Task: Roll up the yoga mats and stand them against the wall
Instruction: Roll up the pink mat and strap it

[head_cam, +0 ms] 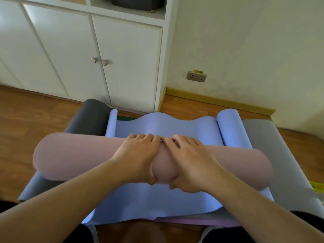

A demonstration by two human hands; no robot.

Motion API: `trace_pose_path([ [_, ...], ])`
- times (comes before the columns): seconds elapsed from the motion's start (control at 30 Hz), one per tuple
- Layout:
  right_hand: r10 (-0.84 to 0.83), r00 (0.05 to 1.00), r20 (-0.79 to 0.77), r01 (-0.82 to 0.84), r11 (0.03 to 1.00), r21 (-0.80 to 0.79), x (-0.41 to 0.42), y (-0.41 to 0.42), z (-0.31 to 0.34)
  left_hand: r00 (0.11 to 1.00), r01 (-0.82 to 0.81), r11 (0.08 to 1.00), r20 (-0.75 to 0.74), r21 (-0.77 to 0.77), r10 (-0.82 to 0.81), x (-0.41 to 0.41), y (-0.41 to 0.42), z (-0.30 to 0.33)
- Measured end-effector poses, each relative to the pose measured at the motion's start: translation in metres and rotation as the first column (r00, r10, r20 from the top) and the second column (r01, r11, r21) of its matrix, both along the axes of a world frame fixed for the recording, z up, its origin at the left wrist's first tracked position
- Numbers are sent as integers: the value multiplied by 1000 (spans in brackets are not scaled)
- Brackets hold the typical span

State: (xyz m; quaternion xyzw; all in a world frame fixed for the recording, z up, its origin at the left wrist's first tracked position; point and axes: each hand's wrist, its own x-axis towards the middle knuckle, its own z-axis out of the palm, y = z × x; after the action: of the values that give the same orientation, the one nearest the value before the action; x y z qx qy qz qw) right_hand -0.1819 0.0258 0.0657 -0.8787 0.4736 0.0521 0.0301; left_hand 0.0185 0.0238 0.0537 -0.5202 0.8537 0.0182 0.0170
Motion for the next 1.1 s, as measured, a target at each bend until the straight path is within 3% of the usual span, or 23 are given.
trace_pose_path([
  [0.07,16,999,-39,-19,997,-80,5,2,-3,996,-36,998,-77,43,39,3,-1,5],
  [0.2,13,1000,4,-12,995,-100,7,-1,-8,998,-25,999,-59,22,26,4,2,4],
  [0.33,-84,993,82,82,996,24,3,-4,-2,994,34,995,111,-92,-24,2,7,-5],
  [0.43,-109,989,99,98,989,113,2,-3,-3,990,40,996,142,-82,-28,-3,7,-10],
  [0.53,-56,998,29,54,996,72,3,1,-3,997,21,1000,75,-14,-20,2,0,-6],
  [0.63,5,998,-62,-9,998,-59,6,3,-2,997,-69,986,-31,150,75,11,-6,8],
  [0.73,35,998,-44,-40,991,-127,5,-2,-4,991,-100,971,-64,216,116,15,-7,14],
  [0.83,22,1000,6,-21,996,-84,3,-7,-4,997,-30,992,-69,121,38,12,0,10],
  [0.97,-139,983,118,120,980,156,0,-11,1,983,90,989,171,-114,-70,-6,13,-5],
  [1.1,-197,970,144,161,961,227,-1,-10,3,981,90,984,186,-152,-61,-10,7,-11],
])
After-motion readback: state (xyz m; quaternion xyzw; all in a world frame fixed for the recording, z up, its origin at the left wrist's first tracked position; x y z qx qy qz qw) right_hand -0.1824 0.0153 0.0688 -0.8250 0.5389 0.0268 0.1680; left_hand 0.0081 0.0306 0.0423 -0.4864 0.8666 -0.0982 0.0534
